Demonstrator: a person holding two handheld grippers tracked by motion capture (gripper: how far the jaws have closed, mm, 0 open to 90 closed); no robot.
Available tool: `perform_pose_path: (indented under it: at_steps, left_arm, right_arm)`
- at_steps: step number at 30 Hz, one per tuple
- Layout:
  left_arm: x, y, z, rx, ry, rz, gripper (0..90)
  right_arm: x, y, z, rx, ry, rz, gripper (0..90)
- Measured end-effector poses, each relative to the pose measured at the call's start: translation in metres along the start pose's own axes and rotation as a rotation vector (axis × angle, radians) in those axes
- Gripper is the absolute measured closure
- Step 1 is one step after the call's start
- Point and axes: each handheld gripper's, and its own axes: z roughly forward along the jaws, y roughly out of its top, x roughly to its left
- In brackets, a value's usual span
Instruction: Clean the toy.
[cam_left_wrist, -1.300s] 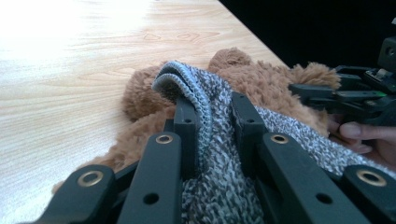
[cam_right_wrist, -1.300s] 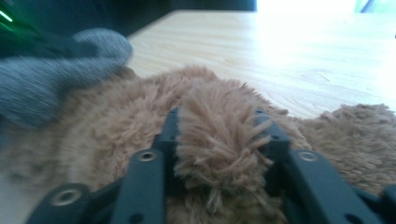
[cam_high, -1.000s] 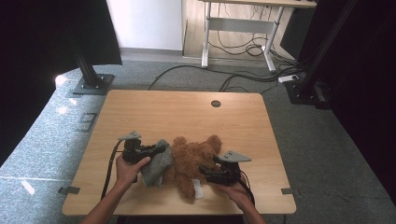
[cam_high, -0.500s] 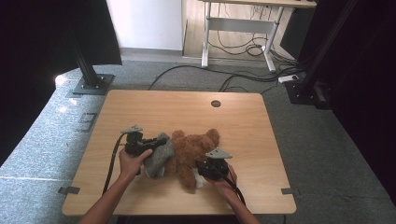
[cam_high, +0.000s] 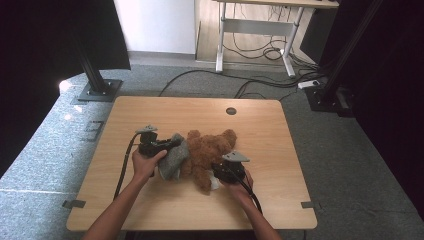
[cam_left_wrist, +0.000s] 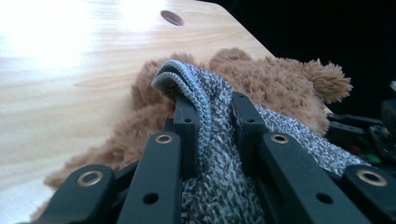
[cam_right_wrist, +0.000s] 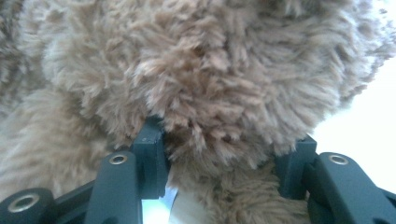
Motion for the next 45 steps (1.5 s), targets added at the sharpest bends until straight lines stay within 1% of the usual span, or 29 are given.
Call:
perform_pose_path:
  at_steps: [2, 3, 4, 5, 6, 9, 11, 12, 13, 16, 19, 21, 23, 25, 27, 28, 31, 32, 33, 35, 36, 37, 38, 39, 40, 41, 42, 43, 45]
  left_arm:
    - [-0.002, -0.004, -0.002, -0.002, -0.006, 0.006, 75.6]
    - [-0.005, -0.011, -0.005, -0.001, -0.016, 0.016, 75.6]
    - [-0.005, -0.011, -0.005, -0.001, -0.016, 0.016, 75.7]
    - [-0.008, -0.018, -0.009, -0.007, -0.025, 0.018, 75.8]
    - [-0.009, -0.022, -0.011, -0.01, -0.031, 0.017, 75.8]
    - [-0.013, -0.028, -0.014, -0.017, -0.028, 0.038, 76.0]
    - [-0.017, -0.031, -0.014, -0.024, -0.019, 0.059, 76.0]
    - [-0.017, -0.031, -0.014, -0.024, -0.019, 0.059, 76.1]
    - [-0.02, -0.034, -0.014, -0.025, -0.014, 0.079, 76.2]
    - [-0.023, -0.037, -0.013, -0.028, -0.019, 0.082, 76.3]
    - [-0.024, -0.039, -0.014, -0.031, -0.02, 0.077, 76.3]
    - [-0.024, -0.039, -0.015, -0.032, -0.02, 0.074, 76.4]
    - [-0.024, -0.04, -0.015, -0.034, -0.021, 0.07, 76.4]
    - [-0.025, -0.04, -0.015, -0.037, -0.02, 0.069, 76.4]
    - [-0.025, -0.042, -0.015, -0.038, -0.024, 0.065, 76.5]
    - [-0.025, -0.042, -0.016, -0.039, -0.027, 0.064, 76.4]
    - [-0.026, -0.045, -0.017, -0.041, -0.038, 0.056, 76.5]
    - [-0.026, -0.045, -0.017, -0.041, -0.038, 0.056, 76.5]
    - [-0.028, -0.047, -0.017, -0.042, -0.044, 0.057, 76.5]
    - [-0.031, -0.05, -0.018, -0.043, -0.048, 0.06, 76.5]
    - [-0.031, -0.05, -0.018, -0.043, -0.048, 0.06, 76.5]
    - [-0.035, -0.051, -0.021, -0.047, -0.057, 0.055, 76.4]
    - [-0.035, -0.051, -0.021, -0.047, -0.057, 0.055, 76.3]
    - [-0.04, -0.048, -0.026, -0.055, -0.071, 0.05, 76.1]
    - [-0.04, -0.048, -0.026, -0.055, -0.071, 0.05, 76.0]
    - [-0.047, -0.042, -0.029, -0.054, -0.083, 0.061, 75.9]
    - [-0.047, -0.042, -0.029, -0.054, -0.083, 0.061, 75.9]
    - [-0.053, -0.033, -0.03, -0.061, -0.101, 0.069, 75.8]
    - [-0.06, -0.023, -0.029, -0.073, -0.115, 0.078, 75.8]
  right_arm:
    - [0.0, -0.001, -0.001, 0.001, 0.008, -0.004, 47.3]
    - [-0.001, -0.004, -0.004, -0.002, 0.027, -0.008, 47.2]
    - [-0.001, -0.004, -0.004, -0.002, 0.027, -0.008, 47.2]
    - [-0.001, -0.006, -0.009, -0.003, 0.051, -0.007, 45.0]
    - [-0.002, -0.007, -0.012, -0.002, 0.065, -0.002, 43.7]
    - [-0.002, -0.008, -0.024, -0.012, 0.1, 0.012, 39.3]
    - [-0.003, -0.007, -0.035, -0.037, 0.111, 0.046, 35.7]
    - [-0.005, -0.005, -0.041, -0.054, 0.117, 0.065, 34.2]
    - [-0.006, -0.003, -0.046, -0.072, 0.122, 0.073, 32.6]
    - [-0.01, 0.016, -0.063, -0.143, 0.145, 0.092, 28.3]
    - [-0.01, 0.041, -0.066, -0.165, 0.145, 0.079, 26.1]
    - [-0.01, 0.057, -0.057, -0.135, 0.156, 0.074, 24.6]
    - [-0.01, 0.067, -0.042, -0.075, 0.162, 0.074, 24.3]
    - [-0.01, 0.069, -0.025, -0.009, 0.136, 0.073, 24.7]
    - [-0.011, 0.066, -0.013, 0.036, 0.142, 0.093, 23.6]
    - [-0.011, 0.063, -0.01, 0.043, 0.152, 0.108, 27.3]
    - [-0.008, 0.057, -0.012, 0.045, 0.154, 0.105, 40.8]
    - [-0.008, 0.057, -0.012, 0.045, 0.154, 0.105, 40.8]
    - [-0.006, 0.051, -0.016, 0.035, 0.158, 0.09, 52.0]
    - [-0.006, 0.044, -0.019, 0.025, 0.178, 0.091, 60.3]
    - [-0.005, 0.04, -0.022, 0.017, 0.183, 0.083, 62.9]
    - [-0.003, 0.037, -0.024, 0.006, 0.182, 0.068, 65.0]
    - [-0.001, 0.034, -0.027, -0.005, 0.175, 0.049, 67.2]
    - [0.0, 0.031, -0.029, -0.015, 0.172, 0.033, 68.8]
    - [0.0, 0.031, -0.029, -0.015, 0.172, 0.033, 68.8]
    - [0.005, 0.024, -0.034, -0.034, 0.164, 0.003, 70.6]
    - [0.005, 0.024, -0.034, -0.034, 0.164, 0.003, 70.6]
    - [0.008, 0.019, -0.037, -0.045, 0.166, -0.008, 70.7]
    - [0.01, 0.016, -0.04, -0.055, 0.162, -0.029, 71.0]
